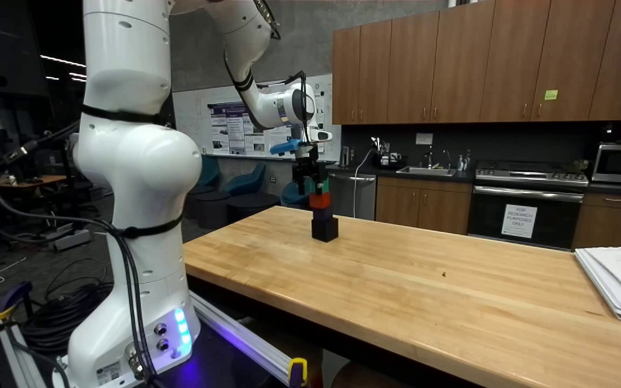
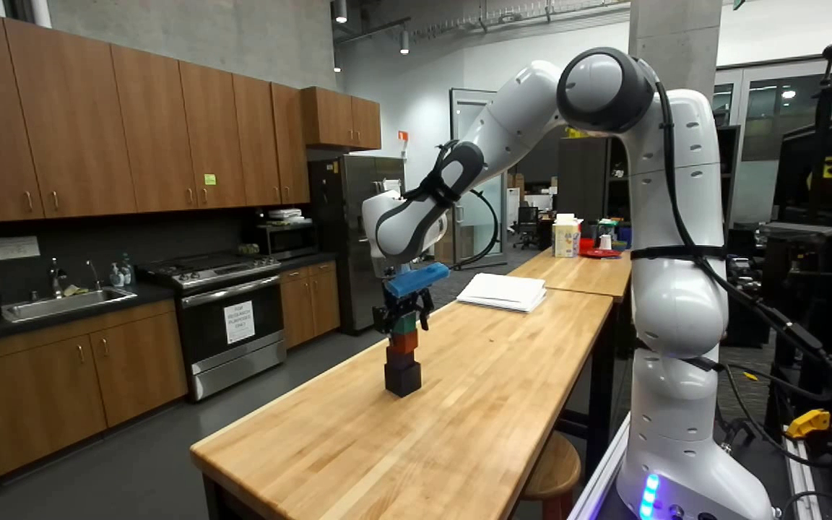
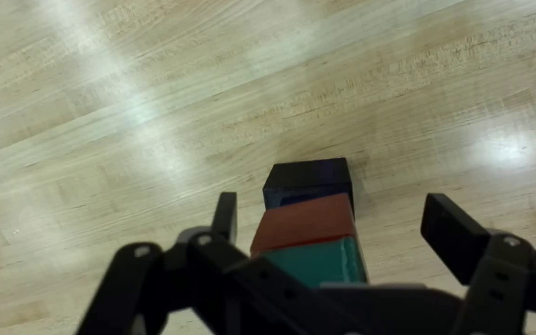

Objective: Move both the green cube and orange cube to the table

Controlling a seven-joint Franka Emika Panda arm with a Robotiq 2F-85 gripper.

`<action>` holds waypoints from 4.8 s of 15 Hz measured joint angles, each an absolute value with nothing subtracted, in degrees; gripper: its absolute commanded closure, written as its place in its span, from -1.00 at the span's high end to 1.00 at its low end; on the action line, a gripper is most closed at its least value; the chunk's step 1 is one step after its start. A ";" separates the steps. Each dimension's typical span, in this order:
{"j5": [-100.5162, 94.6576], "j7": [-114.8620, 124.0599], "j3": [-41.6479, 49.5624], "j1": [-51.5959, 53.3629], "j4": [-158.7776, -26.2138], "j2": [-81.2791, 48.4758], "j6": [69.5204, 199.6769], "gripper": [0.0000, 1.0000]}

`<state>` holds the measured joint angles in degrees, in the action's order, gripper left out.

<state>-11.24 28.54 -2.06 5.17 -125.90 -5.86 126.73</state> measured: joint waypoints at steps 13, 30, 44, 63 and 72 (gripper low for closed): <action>-7.80 23.26 -2.99 5.17 -132.07 1.10 128.25 1.00; 16.28 43.10 -1.94 -0.19 -132.74 9.32 122.96 1.00; 20.45 53.07 -0.38 -2.10 -131.30 9.18 123.23 1.00; 24.86 51.81 4.62 -4.41 -127.43 5.86 119.51 1.00; 30.95 49.84 7.43 -6.54 -124.92 -0.72 117.71 1.00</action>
<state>30.95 49.84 7.43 -6.54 -124.92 -0.72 117.71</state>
